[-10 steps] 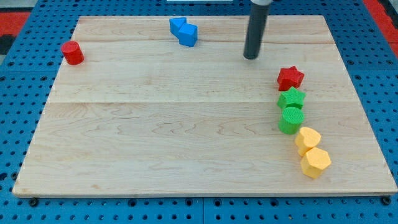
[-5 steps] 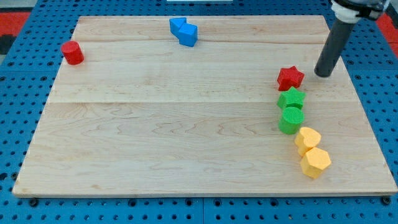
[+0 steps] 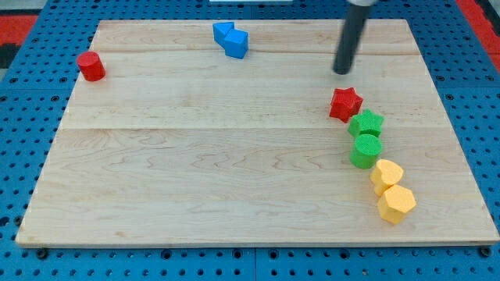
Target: Push the red star to the top side of green star
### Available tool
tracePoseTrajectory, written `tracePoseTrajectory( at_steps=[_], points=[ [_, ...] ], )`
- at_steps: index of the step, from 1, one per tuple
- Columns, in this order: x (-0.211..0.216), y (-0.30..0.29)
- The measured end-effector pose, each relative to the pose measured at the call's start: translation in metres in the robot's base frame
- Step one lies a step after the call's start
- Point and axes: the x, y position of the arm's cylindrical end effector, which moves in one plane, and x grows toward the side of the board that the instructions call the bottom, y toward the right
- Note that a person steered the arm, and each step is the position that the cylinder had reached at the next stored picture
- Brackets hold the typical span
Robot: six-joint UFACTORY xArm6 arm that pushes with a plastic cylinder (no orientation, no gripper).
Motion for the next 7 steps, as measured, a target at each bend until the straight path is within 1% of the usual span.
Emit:
tracePoseTrajectory(
  at_steps=[1, 2, 3, 4, 5, 7],
  points=[
    [0.043, -0.081],
    [0.098, -0.125],
    [0.111, -0.088],
    [0.094, -0.027],
    [0.093, -0.01],
    [0.093, -0.01]
  ],
)
